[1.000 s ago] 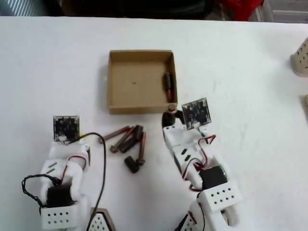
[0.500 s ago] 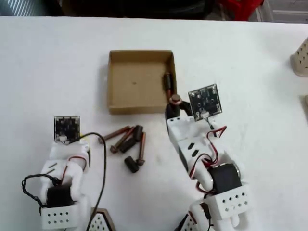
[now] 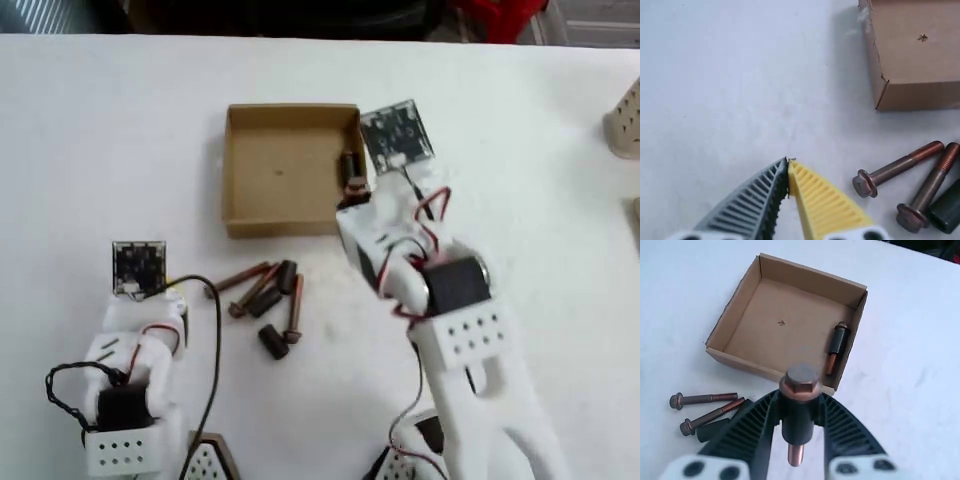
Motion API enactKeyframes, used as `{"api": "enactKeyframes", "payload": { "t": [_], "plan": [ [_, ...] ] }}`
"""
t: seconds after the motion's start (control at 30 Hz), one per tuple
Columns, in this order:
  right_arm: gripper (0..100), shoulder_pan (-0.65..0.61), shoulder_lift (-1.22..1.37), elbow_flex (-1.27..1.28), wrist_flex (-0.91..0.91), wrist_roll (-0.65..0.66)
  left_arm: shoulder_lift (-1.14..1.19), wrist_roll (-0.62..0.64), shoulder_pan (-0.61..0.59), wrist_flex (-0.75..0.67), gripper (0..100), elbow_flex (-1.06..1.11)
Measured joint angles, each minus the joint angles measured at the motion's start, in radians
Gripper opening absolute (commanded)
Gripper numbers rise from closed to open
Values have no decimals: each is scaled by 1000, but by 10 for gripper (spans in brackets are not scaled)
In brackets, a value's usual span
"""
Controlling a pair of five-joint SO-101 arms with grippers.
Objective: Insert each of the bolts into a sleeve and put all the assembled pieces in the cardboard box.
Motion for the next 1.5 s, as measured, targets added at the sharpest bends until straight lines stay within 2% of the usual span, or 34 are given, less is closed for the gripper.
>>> {"api": "enactKeyframes", "payload": {
  "t": [0.67,1.07,1.5],
  "plan": [
    [18,0,690,-477,0,5,0,0,0,0,23,0],
    [18,0,962,-652,0,5,0,0,0,0,23,0],
    [18,61,1254,-934,0,5,0,0,0,0,23,0]
  ]
}}
